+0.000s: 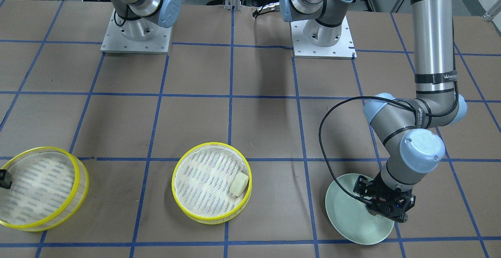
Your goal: Stack buns with steamer
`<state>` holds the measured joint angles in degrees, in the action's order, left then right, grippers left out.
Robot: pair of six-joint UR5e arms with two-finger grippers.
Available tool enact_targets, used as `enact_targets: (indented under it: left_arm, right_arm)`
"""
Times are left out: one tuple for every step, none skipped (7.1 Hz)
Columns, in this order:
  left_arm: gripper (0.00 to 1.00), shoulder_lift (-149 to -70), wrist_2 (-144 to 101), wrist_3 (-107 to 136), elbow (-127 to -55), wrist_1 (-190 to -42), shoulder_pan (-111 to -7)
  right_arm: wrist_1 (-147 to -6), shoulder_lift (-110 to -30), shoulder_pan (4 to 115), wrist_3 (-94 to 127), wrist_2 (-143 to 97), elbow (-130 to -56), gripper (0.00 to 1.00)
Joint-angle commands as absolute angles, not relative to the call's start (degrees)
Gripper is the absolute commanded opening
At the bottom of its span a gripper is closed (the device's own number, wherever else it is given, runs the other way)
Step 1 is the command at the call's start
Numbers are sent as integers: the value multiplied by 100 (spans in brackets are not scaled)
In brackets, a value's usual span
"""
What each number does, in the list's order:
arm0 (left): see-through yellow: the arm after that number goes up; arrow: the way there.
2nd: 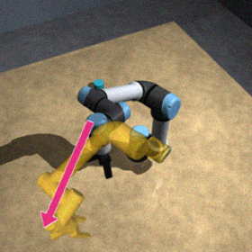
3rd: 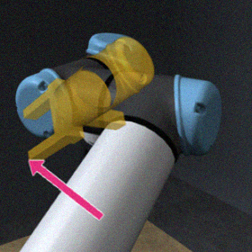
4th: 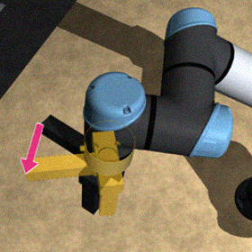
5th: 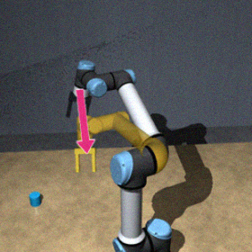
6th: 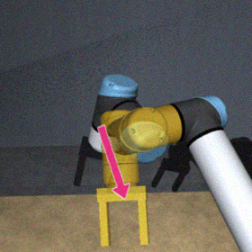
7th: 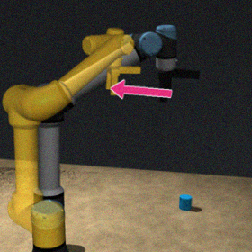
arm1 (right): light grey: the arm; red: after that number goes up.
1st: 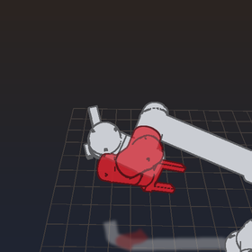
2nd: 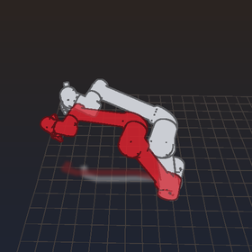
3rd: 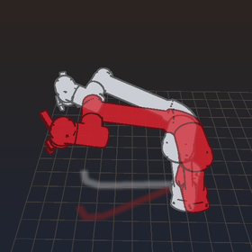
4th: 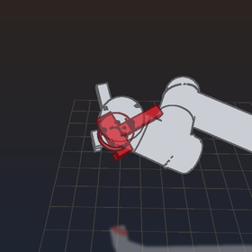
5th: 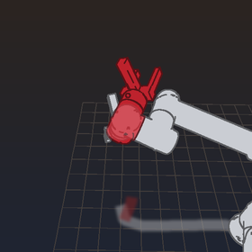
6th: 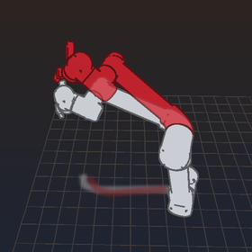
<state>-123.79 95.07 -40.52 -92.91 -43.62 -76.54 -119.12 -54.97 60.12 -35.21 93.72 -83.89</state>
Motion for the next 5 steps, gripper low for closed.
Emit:
enact_targets:
  left_arm:
    - [0, -12244, 9431, -3171, -9264, -4368, -7594]
    - [0, -12200, 9196, -2103, -9246, -4377, -7585]
    - [0, -12086, 9159, -1335, -9246, -4377, -7594]
    - [0, -11928, 9184, -788, -9237, -4412, -7620]
    - [0, -11674, 9071, -478, -9229, -4717, -7690]
  right_arm:
    - [-11944, -5545, 6012, -3463, 9343, -8394, 0]
    - [-11944, -5703, 6020, -3428, 9291, -8394, 0]
    - [-11883, -5904, 6064, -3202, 9290, -8420, 0]
    - [-11770, -6072, 6160, -2747, 9290, -8429, 0]
    - [-11621, -6265, 6474, -2403, 9220, -8437, 0]
